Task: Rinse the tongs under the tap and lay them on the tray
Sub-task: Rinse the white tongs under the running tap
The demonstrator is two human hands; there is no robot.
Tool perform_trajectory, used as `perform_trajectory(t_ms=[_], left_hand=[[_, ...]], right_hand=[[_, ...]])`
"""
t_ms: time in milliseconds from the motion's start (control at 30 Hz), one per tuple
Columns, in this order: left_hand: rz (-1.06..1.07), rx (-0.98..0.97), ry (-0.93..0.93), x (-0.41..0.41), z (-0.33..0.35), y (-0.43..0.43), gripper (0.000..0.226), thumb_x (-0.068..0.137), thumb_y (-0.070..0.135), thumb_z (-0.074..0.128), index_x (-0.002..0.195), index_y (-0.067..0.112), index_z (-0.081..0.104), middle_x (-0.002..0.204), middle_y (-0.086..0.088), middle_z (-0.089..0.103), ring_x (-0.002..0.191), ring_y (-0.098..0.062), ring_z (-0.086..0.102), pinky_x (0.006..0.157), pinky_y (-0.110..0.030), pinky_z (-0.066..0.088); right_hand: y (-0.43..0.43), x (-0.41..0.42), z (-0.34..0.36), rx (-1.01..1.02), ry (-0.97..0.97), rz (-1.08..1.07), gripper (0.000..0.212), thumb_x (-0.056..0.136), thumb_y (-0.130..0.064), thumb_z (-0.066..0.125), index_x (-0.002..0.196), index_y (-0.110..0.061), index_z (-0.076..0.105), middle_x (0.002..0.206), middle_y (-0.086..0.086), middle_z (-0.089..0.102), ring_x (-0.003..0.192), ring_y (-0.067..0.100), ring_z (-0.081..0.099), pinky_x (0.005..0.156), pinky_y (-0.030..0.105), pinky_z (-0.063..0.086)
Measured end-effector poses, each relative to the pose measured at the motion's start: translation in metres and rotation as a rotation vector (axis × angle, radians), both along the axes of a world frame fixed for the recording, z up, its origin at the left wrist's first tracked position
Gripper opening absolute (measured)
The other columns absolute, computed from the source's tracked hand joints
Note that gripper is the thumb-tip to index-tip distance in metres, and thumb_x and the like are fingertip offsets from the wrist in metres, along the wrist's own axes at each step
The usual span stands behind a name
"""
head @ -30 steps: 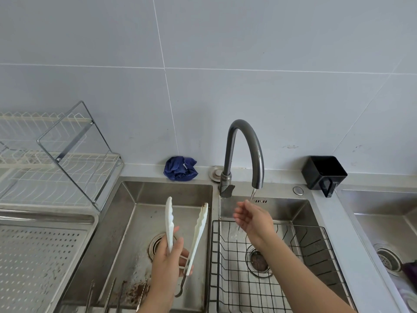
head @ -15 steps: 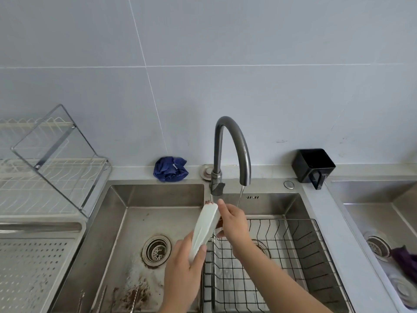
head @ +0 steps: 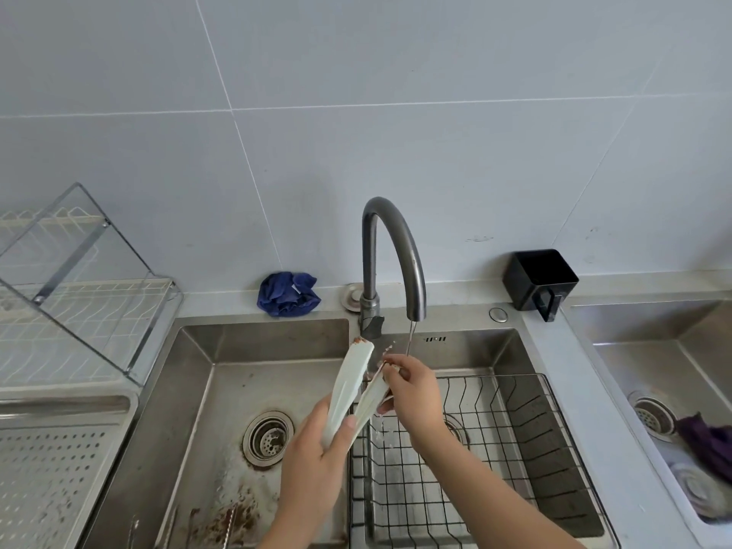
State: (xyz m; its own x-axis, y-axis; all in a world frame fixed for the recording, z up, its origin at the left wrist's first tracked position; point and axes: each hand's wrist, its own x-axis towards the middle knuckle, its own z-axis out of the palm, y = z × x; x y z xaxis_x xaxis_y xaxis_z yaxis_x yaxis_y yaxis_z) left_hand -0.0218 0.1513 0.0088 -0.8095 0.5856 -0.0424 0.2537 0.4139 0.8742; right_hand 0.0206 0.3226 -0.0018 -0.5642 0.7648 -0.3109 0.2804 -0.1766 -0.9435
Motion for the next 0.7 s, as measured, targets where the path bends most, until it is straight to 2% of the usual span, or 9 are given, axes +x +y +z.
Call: perform_trajectory(t_ms=[100, 200, 333, 400, 467, 533, 633, 700], left_hand=[[0.002, -0.009, 0.014, -0.001, 0.001, 0.003, 0.026, 0.098, 0.036, 0.058, 0.124, 0.036, 0.062, 0.092, 0.006, 0.069, 0.082, -0.011, 0.062, 0.069, -0.026, 0.046], [0.008, -0.022, 0.015, 0.001, 0.003, 0.001, 0.027, 0.097, 0.038, 0.058, 0.124, 0.038, 0.062, 0.094, 0.007, 0.070, 0.084, -0.010, 0.064, 0.070, -0.028, 0.049], [0.015, -0.049, 0.004, 0.004, 0.002, -0.004, 0.029, 0.098, 0.039, 0.058, 0.127, 0.039, 0.060, 0.086, 0.007, 0.065, 0.072, -0.008, 0.059, 0.062, -0.022, 0.044], [0.005, -0.058, -0.009, 0.002, 0.003, -0.006, 0.029, 0.099, 0.039, 0.057, 0.127, 0.040, 0.059, 0.089, 0.011, 0.067, 0.076, -0.006, 0.060, 0.063, -0.021, 0.044], [-0.003, -0.074, -0.017, -0.001, 0.005, -0.007, 0.028, 0.099, 0.039, 0.056, 0.127, 0.039, 0.058, 0.094, 0.014, 0.069, 0.085, -0.004, 0.063, 0.068, -0.021, 0.046], [-0.012, -0.091, -0.021, -0.003, 0.008, -0.008, 0.028, 0.099, 0.040, 0.056, 0.126, 0.038, 0.059, 0.097, 0.015, 0.069, 0.088, -0.002, 0.062, 0.068, -0.019, 0.045], [-0.033, -0.100, -0.008, -0.003, 0.010, -0.007, 0.025, 0.098, 0.043, 0.056, 0.123, 0.040, 0.060, 0.089, 0.016, 0.067, 0.078, -0.001, 0.061, 0.061, -0.015, 0.041], [-0.036, -0.114, 0.023, 0.000, 0.010, -0.004, 0.021, 0.097, 0.046, 0.056, 0.118, 0.043, 0.060, 0.080, 0.016, 0.065, 0.071, 0.000, 0.059, 0.057, -0.015, 0.040]], right_hand=[[-0.003, 0.000, 0.000, 0.013, 0.001, -0.070, 0.014, 0.101, -0.017, 0.061, 0.096, -0.012, 0.072, 0.081, 0.012, 0.075, 0.063, 0.028, 0.074, 0.052, 0.042, 0.063], [-0.014, -0.001, -0.002, -0.047, 0.012, -0.079, 0.023, 0.102, -0.023, 0.060, 0.086, -0.008, 0.067, 0.076, 0.015, 0.072, 0.059, 0.027, 0.072, 0.047, 0.036, 0.059], [-0.018, -0.001, -0.004, -0.238, 0.074, 0.004, 0.019, 0.099, -0.011, 0.057, 0.094, 0.004, 0.067, 0.076, 0.013, 0.074, 0.066, 0.028, 0.073, 0.052, 0.032, 0.057], [-0.017, -0.001, -0.006, -0.267, 0.107, 0.024, 0.016, 0.096, -0.004, 0.055, 0.091, 0.004, 0.069, 0.078, 0.012, 0.076, 0.068, 0.026, 0.072, 0.053, 0.032, 0.056], [-0.020, 0.000, -0.008, -0.246, 0.118, 0.035, 0.016, 0.092, -0.001, 0.055, 0.088, -0.001, 0.071, 0.081, 0.013, 0.076, 0.069, 0.024, 0.072, 0.054, 0.031, 0.056], [-0.024, 0.000, -0.011, -0.212, 0.129, 0.030, 0.017, 0.090, 0.001, 0.057, 0.095, -0.006, 0.071, 0.085, 0.015, 0.077, 0.070, 0.023, 0.075, 0.055, 0.030, 0.058], [-0.021, 0.000, -0.018, -0.149, 0.076, -0.062, 0.017, 0.095, -0.004, 0.060, 0.105, -0.014, 0.070, 0.084, 0.014, 0.075, 0.063, 0.021, 0.075, 0.049, 0.031, 0.058], [-0.016, 0.003, -0.021, -0.143, 0.035, -0.114, 0.016, 0.102, -0.011, 0.056, 0.102, -0.009, 0.072, 0.079, 0.014, 0.071, 0.055, 0.018, 0.072, 0.046, 0.031, 0.057]])
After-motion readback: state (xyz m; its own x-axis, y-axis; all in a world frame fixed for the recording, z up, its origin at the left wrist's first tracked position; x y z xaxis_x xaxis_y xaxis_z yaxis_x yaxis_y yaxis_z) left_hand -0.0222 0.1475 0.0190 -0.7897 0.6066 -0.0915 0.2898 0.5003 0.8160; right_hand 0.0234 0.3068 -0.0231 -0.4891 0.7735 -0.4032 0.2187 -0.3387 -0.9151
